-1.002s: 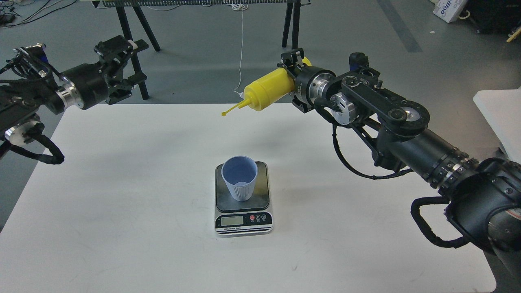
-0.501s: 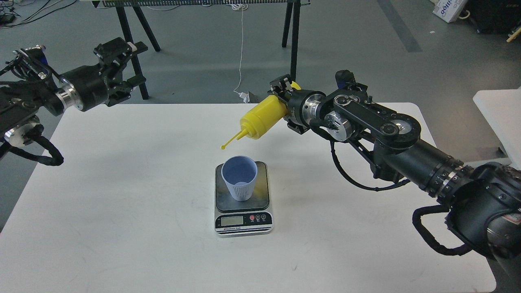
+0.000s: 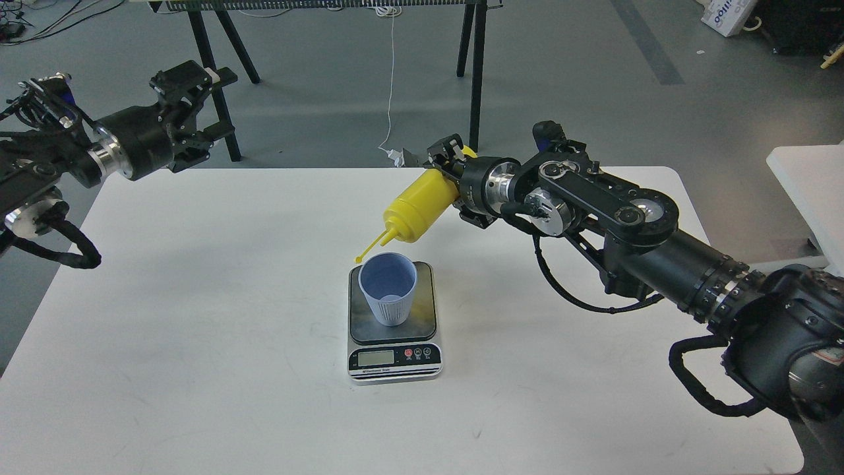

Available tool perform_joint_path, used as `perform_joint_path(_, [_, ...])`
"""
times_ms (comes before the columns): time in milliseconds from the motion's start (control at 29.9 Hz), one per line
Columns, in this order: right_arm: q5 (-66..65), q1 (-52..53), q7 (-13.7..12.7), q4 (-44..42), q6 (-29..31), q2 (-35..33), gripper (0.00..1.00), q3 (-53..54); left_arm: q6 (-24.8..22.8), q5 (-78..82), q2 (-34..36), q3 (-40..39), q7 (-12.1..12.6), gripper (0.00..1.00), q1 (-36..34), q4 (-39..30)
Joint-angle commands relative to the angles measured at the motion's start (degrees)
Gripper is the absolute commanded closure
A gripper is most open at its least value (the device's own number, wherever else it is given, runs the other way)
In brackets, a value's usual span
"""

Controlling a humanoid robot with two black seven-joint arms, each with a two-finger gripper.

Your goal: Pour seasoning into cup on scale with both arms

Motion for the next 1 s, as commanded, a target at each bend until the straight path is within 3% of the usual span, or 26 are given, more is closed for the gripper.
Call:
perform_joint_path(0, [0.0,0.35,0.01,-0.01,0.1,0.0,0.97,-0.45,0.01,0.0,0.03,0.0,0.0,0.01,0.22,0.03])
perform_joint_path(969, [-1.06,5.36,0.8,-0.01,1.24,0.0,0.97,-6.43,0.01,0.0,-0.41,0.0,0.0,0.01,0.83,0.03])
